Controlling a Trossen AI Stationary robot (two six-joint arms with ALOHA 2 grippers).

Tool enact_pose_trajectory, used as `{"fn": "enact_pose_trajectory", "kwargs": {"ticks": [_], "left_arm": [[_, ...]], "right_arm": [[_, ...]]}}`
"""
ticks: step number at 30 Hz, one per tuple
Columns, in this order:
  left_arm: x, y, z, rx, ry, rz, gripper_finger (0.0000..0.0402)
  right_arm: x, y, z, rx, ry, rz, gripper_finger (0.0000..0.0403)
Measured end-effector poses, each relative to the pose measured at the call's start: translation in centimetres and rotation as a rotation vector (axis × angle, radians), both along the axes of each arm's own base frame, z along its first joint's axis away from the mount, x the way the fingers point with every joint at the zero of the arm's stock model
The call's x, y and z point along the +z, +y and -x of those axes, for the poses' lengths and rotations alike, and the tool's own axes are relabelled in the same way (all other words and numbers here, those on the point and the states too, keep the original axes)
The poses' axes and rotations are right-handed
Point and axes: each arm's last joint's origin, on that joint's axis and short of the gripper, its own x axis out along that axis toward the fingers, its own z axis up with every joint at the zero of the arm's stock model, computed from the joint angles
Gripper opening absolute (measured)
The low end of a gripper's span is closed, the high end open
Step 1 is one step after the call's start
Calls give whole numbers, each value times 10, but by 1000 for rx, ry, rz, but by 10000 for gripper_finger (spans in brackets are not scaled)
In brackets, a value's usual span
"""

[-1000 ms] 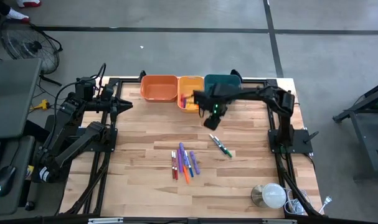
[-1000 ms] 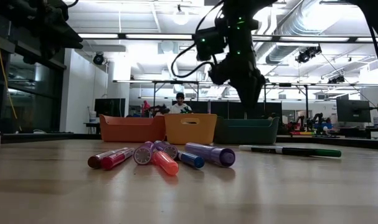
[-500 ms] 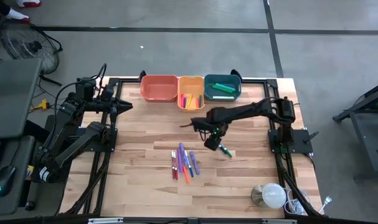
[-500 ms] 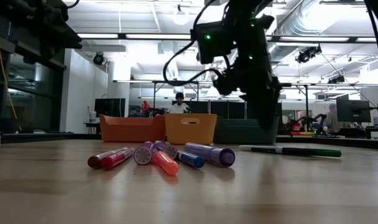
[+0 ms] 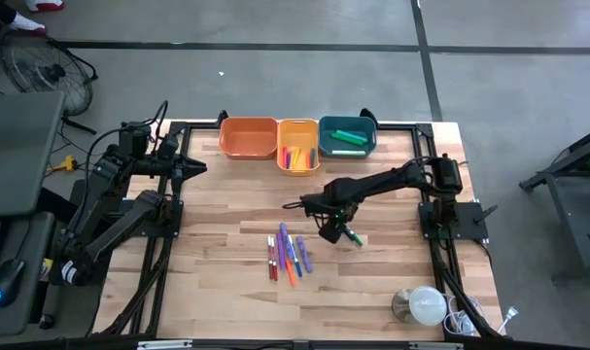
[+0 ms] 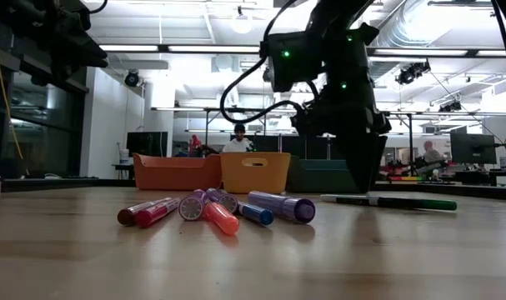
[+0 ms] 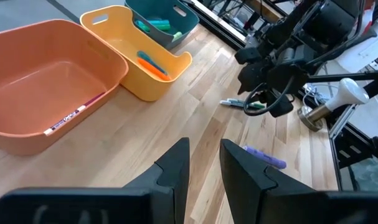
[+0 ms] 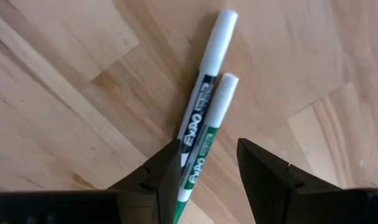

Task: Pick & Place Markers
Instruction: Put the green marker into the orange bin

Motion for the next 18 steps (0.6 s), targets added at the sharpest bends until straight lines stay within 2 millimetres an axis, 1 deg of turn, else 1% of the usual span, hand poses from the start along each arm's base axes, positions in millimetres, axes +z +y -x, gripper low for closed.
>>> {"fn": "enact_pose_trajectory", "kwargs": {"ticks": [18], "left_arm": [[-2,-1,1,0,10,22,88]], "right_arm": [[0,-2,1,14,6,47,145]]}}
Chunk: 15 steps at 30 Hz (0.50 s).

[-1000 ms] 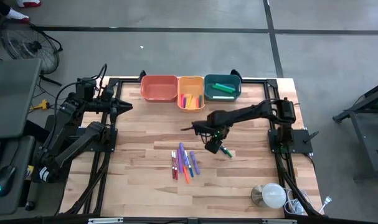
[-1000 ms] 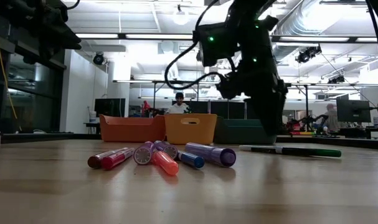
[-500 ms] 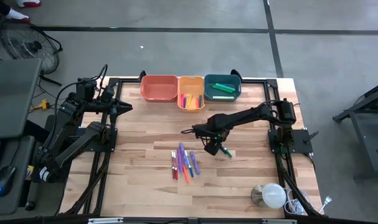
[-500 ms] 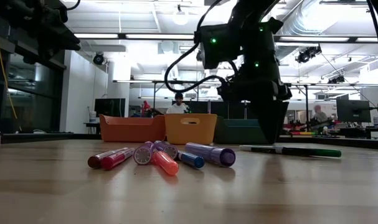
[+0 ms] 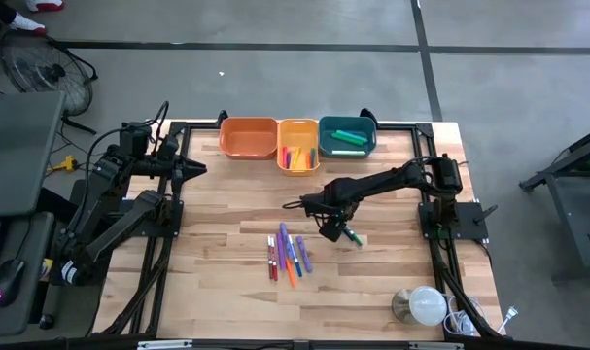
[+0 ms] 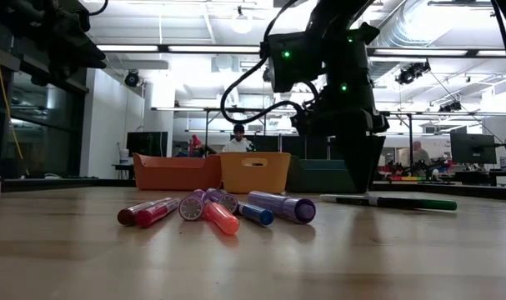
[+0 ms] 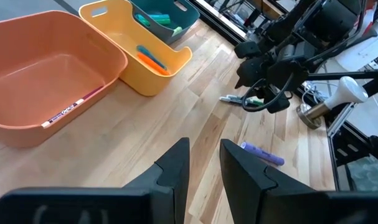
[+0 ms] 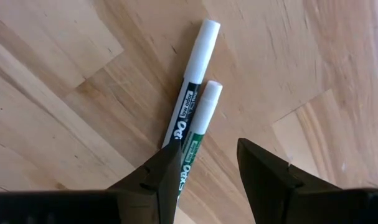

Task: Pick & Place Markers
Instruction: Put the green marker into the orange bin

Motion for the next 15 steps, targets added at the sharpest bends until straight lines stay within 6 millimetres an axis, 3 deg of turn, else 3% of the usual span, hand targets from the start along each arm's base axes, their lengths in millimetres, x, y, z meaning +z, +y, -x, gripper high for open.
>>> {"fn": "enact_pose_trajectory", "kwargs": {"ticks": [15], "left_arm": [[0,0,0,0,0,-1,88]], "right_arm": [[0,0,0,-7,-2,8,144]]}}
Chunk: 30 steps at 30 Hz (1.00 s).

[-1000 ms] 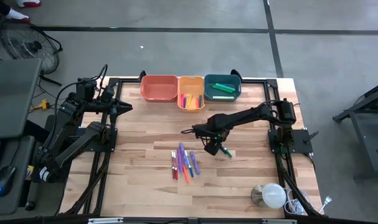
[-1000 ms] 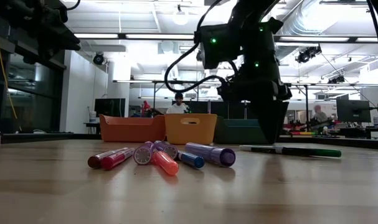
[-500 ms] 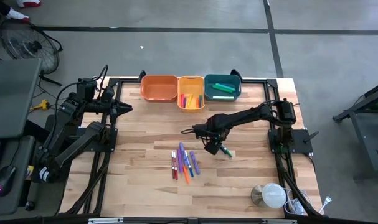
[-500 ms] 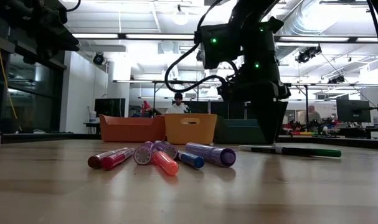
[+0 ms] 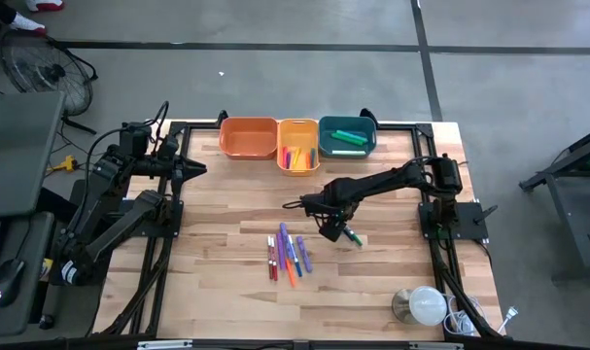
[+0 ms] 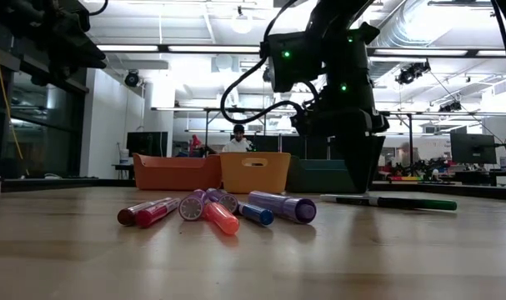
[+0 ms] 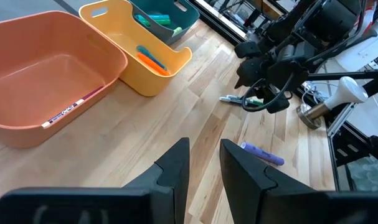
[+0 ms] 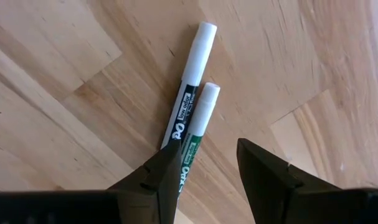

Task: Pick & Place Markers
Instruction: Put the green marker into the orange bin

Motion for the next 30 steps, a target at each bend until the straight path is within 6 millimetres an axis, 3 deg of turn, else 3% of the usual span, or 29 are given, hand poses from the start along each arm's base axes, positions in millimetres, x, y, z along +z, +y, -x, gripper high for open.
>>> {"fn": "enact_pose_trajectory", "kwargs": {"ticks": [11,22,30], "left_arm": [[0,0,0,-4,-3,1,88],[0,0,0,-7,-5,0,88],[0,0,0,-7,-5,1,88]], "right_arm": [[-1,0,-1,-18,-14,13,144],[-31,4,17,-73,-9,-24,144],[-34,8,18,-93,-11,-34,144]]}}
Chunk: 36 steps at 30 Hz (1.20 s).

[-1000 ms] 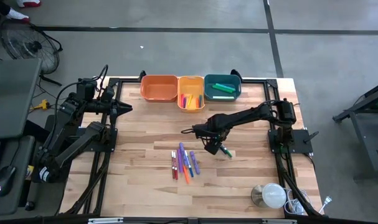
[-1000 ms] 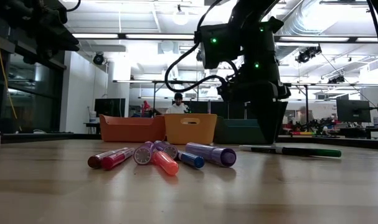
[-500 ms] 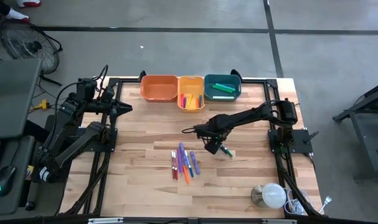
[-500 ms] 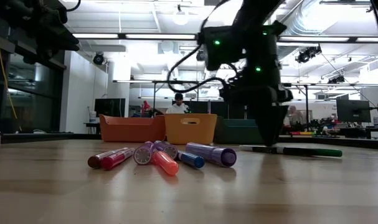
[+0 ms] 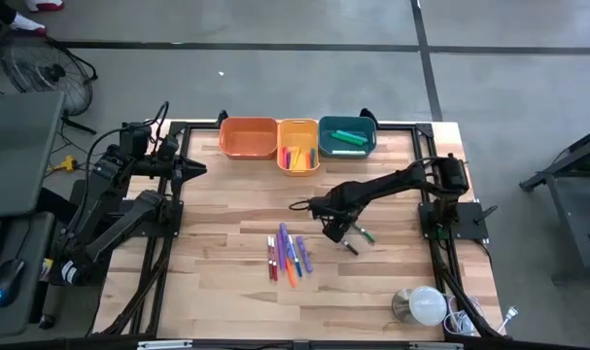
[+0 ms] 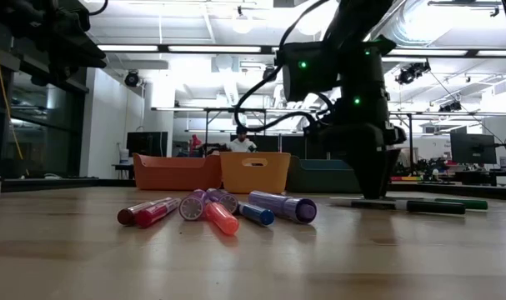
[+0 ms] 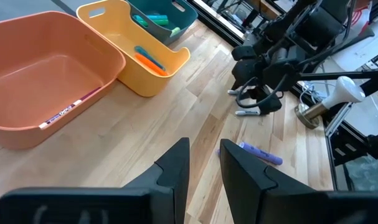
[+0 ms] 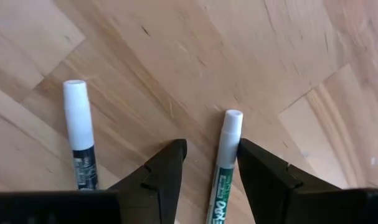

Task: Pick & Place Markers
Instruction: Put the green marker into the orange bin

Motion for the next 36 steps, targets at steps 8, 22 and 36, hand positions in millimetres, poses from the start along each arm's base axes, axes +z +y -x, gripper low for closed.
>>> {"fn": "enact_pose_trajectory", "kwargs": {"ticks": [8,22,36], "left_arm": [[0,0,0,-2,1,7,88],[-1,-1,0,-4,6,20,88],[-2,-2,1,-8,10,22,88]], "right_arm": [[0,7,2,7,18,20,144],[0,14,6,28,59,-12,144],[-1,34,15,39,127,-38,138]]}}
